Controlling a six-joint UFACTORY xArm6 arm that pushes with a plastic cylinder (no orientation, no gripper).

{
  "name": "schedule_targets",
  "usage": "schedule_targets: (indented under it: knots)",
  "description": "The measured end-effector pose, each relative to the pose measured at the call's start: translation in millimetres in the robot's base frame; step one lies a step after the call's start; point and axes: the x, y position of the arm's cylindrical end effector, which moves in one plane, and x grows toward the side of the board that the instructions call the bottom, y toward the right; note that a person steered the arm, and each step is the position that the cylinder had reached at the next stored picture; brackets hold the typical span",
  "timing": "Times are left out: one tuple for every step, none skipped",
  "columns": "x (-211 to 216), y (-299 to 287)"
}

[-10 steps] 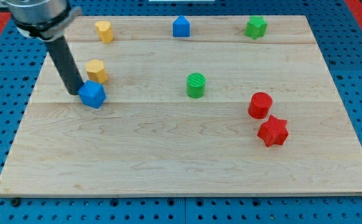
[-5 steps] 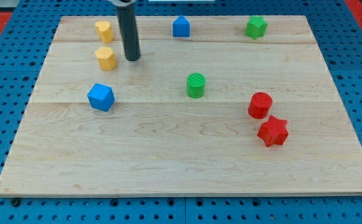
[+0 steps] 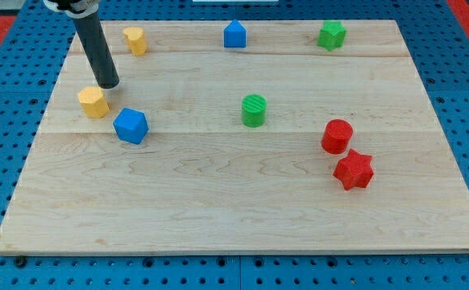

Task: Slide the hexagon to the top left of the cube

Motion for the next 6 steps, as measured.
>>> schedule_targets:
  knots:
    - [0, -4]
    - [0, -5]
    - [0, -5]
    - [4, 22]
    - [38, 88]
    - [58, 166]
